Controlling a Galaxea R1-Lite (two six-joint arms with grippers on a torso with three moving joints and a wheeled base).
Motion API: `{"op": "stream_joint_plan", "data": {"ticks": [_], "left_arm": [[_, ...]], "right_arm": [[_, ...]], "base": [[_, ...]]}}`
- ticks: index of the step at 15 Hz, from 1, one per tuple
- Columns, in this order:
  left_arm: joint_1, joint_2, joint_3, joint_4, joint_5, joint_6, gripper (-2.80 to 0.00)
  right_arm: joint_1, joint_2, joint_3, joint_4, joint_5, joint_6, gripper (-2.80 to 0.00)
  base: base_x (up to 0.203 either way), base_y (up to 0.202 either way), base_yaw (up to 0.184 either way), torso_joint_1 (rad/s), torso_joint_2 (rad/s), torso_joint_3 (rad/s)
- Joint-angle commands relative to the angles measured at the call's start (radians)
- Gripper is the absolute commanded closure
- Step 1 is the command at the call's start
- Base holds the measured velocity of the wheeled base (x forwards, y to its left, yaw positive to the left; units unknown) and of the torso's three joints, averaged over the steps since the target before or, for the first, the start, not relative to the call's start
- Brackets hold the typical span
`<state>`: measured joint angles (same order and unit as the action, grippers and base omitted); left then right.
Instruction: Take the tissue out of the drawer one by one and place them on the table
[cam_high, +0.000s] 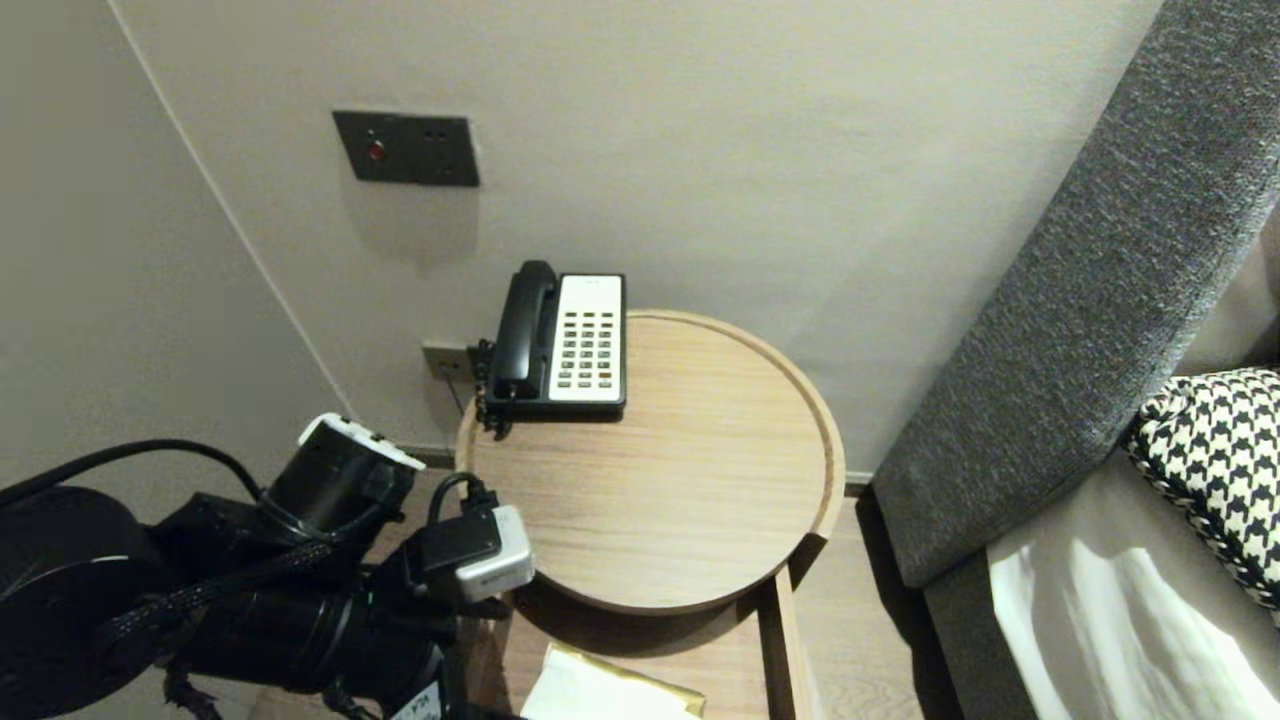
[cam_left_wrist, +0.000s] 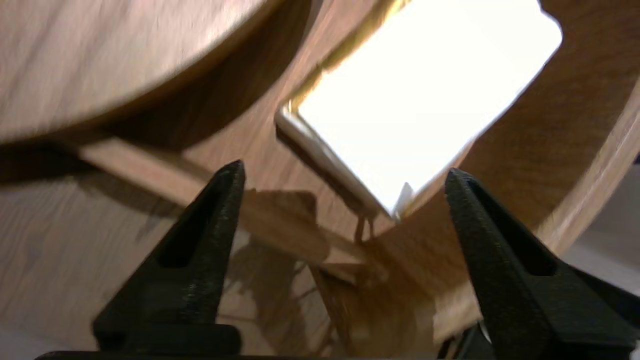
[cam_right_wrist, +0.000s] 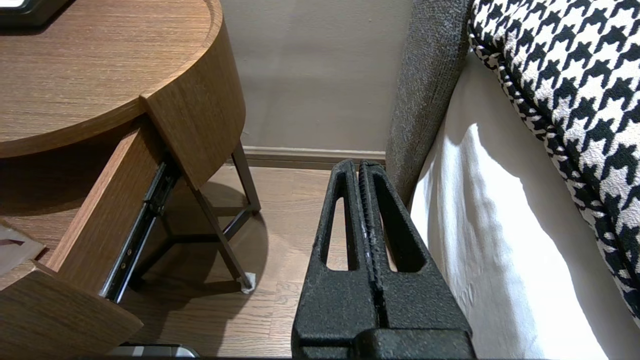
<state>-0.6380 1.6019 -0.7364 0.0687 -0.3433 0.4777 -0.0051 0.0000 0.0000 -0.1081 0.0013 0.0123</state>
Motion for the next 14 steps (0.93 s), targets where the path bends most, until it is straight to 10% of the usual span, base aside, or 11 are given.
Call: {"op": "stream_joint_plan", "data": {"ticks": [1,6,14], "left_arm": [[-0.034,0.059,-0.031,0.004,-0.009,0.048,-2.8],[-0.132,0.046,-0.003,0.031,-0.025,0.087,-2.8],[-0.163,0.101,-0.024,0.022,-0.005,0.316,-2.8]], "right_arm": [[0.0,0.0,0.04,-0.001,0.0,0.0,0.0],[0.001,0.0,0.04,-0.001,0.0,0.0,0.0],[0.001,0.0,0.04,-0.001,0.0,0.0,0.0]], "base": [[0.0,0.0,0.0,0.0,0.0,0.0],[0.0,0.0,0.0,0.0,0.0,0.0],[0.0,0.0,0.0,0.0,0.0,0.0]]}}
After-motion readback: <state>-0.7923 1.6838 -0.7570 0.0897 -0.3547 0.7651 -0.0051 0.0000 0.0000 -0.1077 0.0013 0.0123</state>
